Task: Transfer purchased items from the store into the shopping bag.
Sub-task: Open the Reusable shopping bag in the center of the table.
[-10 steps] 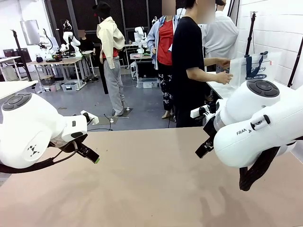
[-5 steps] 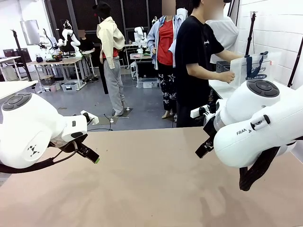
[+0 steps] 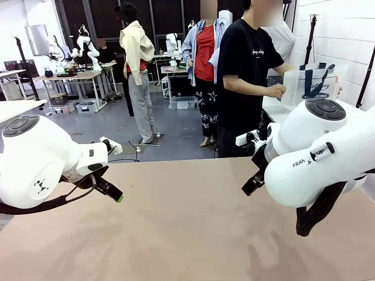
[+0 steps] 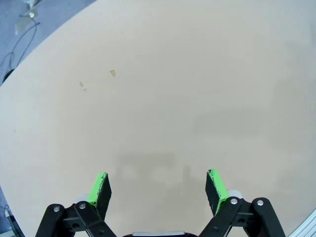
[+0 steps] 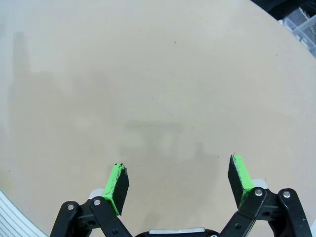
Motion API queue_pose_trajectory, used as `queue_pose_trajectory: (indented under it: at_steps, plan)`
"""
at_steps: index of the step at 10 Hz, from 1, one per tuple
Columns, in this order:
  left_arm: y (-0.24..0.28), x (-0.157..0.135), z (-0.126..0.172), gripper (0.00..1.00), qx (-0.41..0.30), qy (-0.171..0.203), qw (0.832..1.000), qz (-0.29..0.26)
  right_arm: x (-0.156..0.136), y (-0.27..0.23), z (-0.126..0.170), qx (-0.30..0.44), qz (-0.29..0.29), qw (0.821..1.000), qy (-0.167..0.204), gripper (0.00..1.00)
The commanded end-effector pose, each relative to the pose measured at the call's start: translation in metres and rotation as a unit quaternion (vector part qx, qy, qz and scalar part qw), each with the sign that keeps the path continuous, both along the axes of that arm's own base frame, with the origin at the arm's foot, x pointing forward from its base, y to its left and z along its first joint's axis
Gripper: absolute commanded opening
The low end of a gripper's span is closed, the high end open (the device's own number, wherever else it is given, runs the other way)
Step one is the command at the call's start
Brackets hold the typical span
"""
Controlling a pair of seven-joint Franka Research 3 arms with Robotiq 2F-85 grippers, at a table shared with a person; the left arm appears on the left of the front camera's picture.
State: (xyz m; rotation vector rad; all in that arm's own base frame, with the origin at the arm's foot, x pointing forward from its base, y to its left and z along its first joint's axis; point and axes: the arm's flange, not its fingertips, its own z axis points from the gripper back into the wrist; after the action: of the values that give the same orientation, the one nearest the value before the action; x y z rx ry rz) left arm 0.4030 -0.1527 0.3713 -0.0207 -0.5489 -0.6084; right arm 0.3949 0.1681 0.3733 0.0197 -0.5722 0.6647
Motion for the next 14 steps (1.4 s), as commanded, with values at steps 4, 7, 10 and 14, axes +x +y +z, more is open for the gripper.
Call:
queue_pose_trajectory:
  at_steps: [4,7,10,14]
  plan:
    - [0.0013,0.0005,0.0000,1.00,-0.001,0.000,1.000,0.001,0.0001,-0.0001,0.0000,0.001,0.000,1.000,0.000,1.00]
    - [0.0013,0.0005,0.0000,1.00,-0.001,0.000,1.000,0.001,0.0001,-0.0001,0.0000,0.001,0.000,1.000,0.000,1.00]
    - [0.0013,0.0005,0.0000,1.00,-0.001,0.000,1.000,0.001,0.0001,-0.0001,0.0000,0.001,0.000,1.000,0.000,1.00]
    - [0.0013,0.0005,0.0000,1.00,-0.001,0.000,1.000,0.001,0.0001,-0.0001,0.0000,0.001,0.000,1.000,0.000,1.00]
